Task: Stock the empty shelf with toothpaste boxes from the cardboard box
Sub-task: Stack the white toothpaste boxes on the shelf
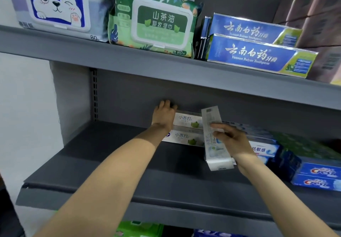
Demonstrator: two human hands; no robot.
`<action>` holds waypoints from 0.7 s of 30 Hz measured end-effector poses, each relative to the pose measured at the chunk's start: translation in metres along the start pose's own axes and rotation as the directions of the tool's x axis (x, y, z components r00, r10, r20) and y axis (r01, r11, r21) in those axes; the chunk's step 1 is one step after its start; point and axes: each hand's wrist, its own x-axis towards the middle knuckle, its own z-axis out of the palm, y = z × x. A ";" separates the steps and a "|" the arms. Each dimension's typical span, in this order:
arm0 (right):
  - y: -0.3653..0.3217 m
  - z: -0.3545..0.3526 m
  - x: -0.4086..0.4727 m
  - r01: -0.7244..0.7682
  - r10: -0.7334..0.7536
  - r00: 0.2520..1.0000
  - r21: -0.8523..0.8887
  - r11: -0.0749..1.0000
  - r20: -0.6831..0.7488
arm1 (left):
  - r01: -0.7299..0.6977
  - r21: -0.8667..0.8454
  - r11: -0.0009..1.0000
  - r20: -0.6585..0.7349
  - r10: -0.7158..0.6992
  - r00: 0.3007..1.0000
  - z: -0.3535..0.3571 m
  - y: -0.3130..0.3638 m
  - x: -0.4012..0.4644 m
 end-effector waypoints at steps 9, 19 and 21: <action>-0.015 0.032 0.027 -0.020 0.019 0.999 0.016 1.000 0.046 | 0.231 -0.957 0.178 0.261 0.172 0.950 -0.048 0.005 -0.056; -0.014 0.067 0.040 0.028 -0.017 0.996 -0.130 0.991 0.083 | 0.428 -0.880 -0.206 0.414 0.112 0.904 -0.056 -0.036 -0.069; -0.014 0.061 0.040 0.097 -0.091 0.995 -0.386 0.917 0.033 | 0.460 -0.842 -0.281 0.446 0.115 0.887 -0.060 -0.040 -0.071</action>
